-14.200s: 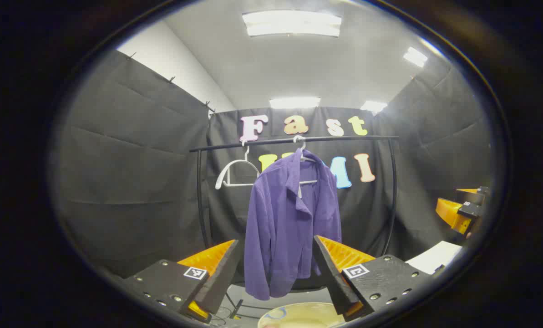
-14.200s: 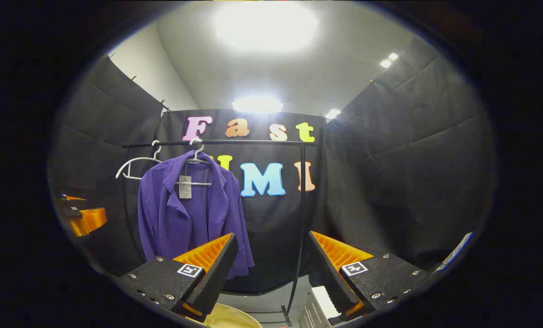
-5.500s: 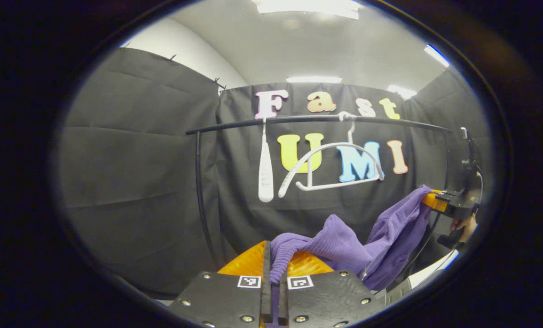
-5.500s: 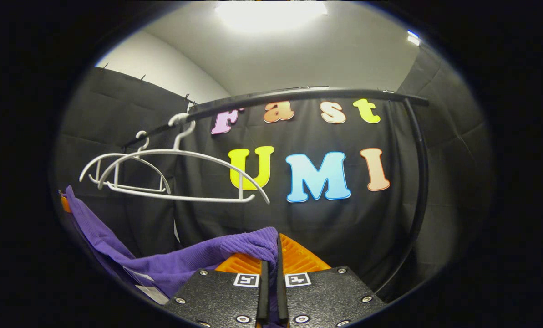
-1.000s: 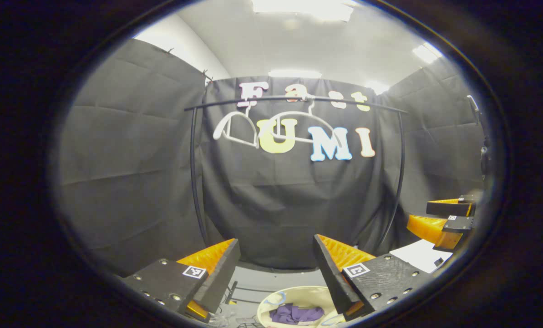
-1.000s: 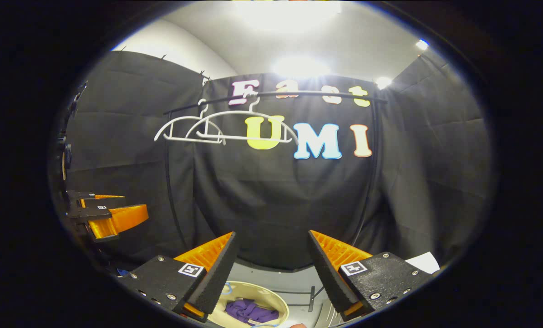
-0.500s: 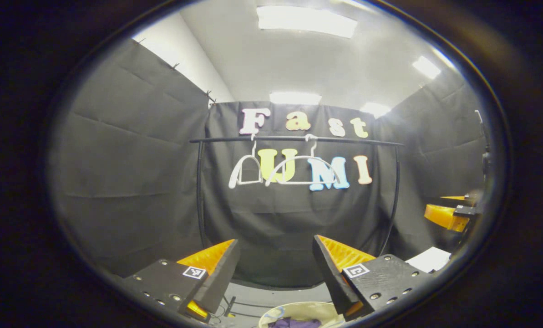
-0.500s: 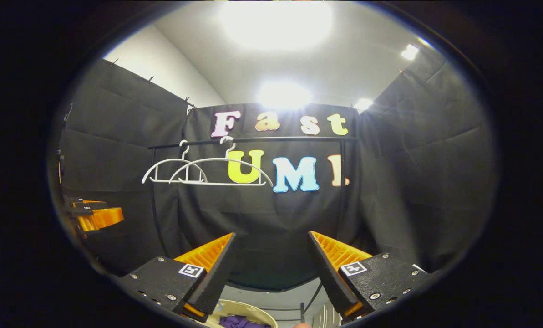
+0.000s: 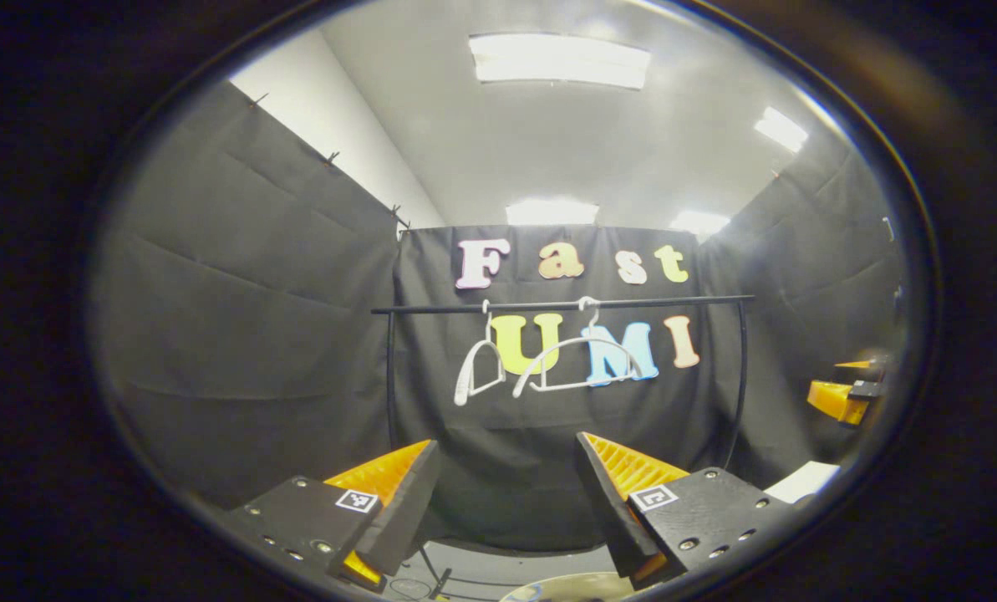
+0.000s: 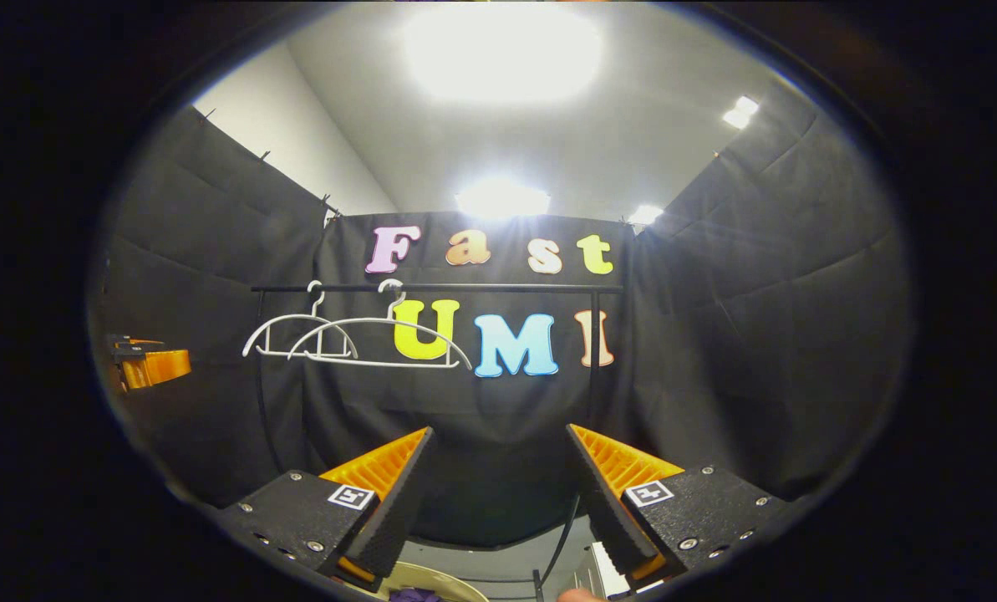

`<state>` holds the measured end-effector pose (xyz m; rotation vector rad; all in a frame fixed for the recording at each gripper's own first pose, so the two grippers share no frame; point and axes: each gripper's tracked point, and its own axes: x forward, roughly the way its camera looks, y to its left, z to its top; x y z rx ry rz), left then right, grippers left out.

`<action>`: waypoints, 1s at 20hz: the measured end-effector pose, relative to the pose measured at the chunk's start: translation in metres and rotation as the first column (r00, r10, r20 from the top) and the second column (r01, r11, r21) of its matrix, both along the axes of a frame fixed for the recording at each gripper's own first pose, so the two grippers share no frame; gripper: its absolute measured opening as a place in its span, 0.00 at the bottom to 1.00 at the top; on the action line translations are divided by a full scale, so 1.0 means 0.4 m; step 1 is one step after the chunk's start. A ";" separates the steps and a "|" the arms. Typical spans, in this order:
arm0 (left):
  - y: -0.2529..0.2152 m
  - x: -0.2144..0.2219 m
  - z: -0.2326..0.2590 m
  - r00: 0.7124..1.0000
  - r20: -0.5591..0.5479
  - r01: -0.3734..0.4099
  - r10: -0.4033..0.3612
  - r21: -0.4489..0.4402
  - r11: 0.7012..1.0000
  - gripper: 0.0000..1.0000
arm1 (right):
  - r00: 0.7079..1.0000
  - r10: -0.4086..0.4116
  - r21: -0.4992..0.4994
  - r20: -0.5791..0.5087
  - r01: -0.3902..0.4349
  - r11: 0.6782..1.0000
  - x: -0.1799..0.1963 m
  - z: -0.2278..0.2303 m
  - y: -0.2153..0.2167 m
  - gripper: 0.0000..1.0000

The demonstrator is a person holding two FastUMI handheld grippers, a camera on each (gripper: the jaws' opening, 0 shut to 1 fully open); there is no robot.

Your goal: Grasp the clothes on the hanger with both hands and then place them into the laundry hamper below.

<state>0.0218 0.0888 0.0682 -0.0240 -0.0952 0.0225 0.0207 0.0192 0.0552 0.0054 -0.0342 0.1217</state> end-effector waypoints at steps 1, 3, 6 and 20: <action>0.003 -0.001 0.002 1.000 0.002 -0.003 0.003 0.002 1.000 0.98 | 1.000 -0.005 0.007 0.004 0.005 1.000 -0.004 0.002 -0.002 0.93; 0.003 -0.001 0.002 1.000 0.005 -0.002 0.002 -0.006 1.000 0.92 | 1.000 0.000 0.017 0.016 0.000 1.000 -0.008 0.011 0.005 0.92; -0.002 0.002 -0.006 1.000 0.001 -0.004 0.004 -0.027 1.000 0.99 | 1.000 -0.006 0.013 0.022 0.006 1.000 0.004 0.010 0.009 0.93; 0.001 0.014 -0.012 1.000 0.000 -0.024 0.024 -0.016 1.000 0.93 | 0.999 -0.022 0.034 0.041 0.021 0.999 0.014 0.037 0.005 0.93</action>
